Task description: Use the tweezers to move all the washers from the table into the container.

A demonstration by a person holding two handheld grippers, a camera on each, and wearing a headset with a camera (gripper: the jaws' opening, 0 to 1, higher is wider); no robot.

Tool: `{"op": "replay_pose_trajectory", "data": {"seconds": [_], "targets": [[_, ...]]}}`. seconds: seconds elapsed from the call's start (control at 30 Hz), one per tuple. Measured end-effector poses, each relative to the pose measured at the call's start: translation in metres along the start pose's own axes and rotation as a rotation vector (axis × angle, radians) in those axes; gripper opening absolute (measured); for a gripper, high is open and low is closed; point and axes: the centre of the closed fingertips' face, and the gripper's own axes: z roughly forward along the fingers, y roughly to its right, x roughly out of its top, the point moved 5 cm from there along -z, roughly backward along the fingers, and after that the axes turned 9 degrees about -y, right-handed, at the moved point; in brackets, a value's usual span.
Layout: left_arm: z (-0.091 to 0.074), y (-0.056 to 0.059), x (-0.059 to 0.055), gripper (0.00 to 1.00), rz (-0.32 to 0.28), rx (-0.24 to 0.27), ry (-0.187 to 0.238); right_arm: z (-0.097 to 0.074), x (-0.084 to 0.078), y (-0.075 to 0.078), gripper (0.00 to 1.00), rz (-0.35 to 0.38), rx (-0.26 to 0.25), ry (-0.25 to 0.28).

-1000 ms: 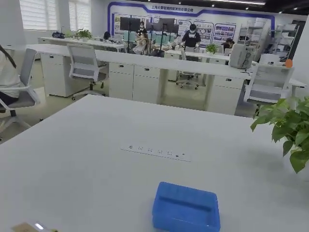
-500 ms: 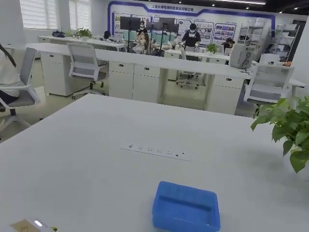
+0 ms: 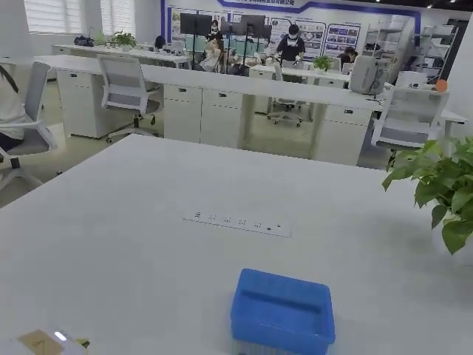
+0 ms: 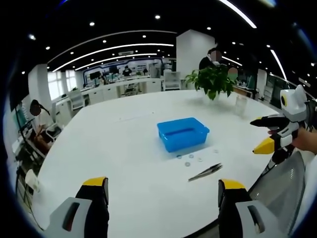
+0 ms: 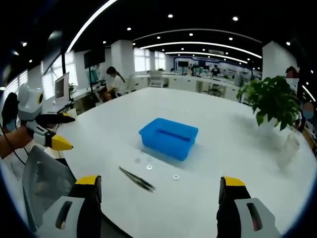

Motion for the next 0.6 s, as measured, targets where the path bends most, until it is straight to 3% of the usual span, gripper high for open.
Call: {"op": "replay_pose_trajectory", "data": {"seconds": [0.33, 0.43, 0.53, 0.6], "targets": [[0.011, -0.003, 0.011, 0.93, -0.004, -0.008, 0.014, 0.004, 0.008, 0.010, 0.98, 0.007, 0.001, -0.001], [0.017, -0.003, 0.011, 0.91, 0.007, -0.017, -0.002, 0.005, 0.009, 0.012, 0.98, 0.009, -0.001, -0.004], [0.023, -0.002, 0.013, 0.90, 0.029, -0.046, -0.012, 0.009, 0.007, 0.014, 0.98, 0.013, -0.001, -0.020], [0.028, 0.002, 0.015, 0.83, 0.059, -0.094, -0.015, 0.010, 0.006, 0.014, 0.97, 0.012, 0.000, -0.027]]}}
